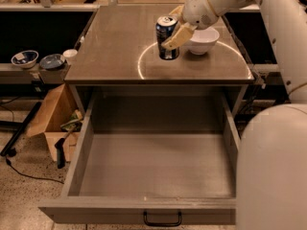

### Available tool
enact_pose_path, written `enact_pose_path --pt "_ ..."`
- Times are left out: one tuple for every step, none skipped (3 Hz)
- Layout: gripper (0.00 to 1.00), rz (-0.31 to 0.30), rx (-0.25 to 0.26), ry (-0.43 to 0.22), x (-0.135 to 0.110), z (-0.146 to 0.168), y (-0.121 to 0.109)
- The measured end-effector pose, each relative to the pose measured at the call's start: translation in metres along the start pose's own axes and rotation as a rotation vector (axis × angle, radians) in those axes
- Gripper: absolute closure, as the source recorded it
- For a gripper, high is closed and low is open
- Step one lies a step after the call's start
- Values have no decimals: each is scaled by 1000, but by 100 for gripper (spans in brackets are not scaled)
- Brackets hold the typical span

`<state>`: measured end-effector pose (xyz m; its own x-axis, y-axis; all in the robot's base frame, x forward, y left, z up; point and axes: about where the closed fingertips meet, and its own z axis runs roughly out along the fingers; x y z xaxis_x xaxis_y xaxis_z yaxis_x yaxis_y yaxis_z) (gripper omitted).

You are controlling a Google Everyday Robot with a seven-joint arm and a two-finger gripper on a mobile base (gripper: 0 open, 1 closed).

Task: Place pepsi can into top drawer

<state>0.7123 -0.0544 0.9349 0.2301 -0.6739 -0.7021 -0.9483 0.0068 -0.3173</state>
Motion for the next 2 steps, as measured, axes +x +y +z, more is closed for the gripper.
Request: enact_pose_path --pt "100 8 -2 10 -7 -17 32" --pt "100 20 -15 9 -8 -20 69"
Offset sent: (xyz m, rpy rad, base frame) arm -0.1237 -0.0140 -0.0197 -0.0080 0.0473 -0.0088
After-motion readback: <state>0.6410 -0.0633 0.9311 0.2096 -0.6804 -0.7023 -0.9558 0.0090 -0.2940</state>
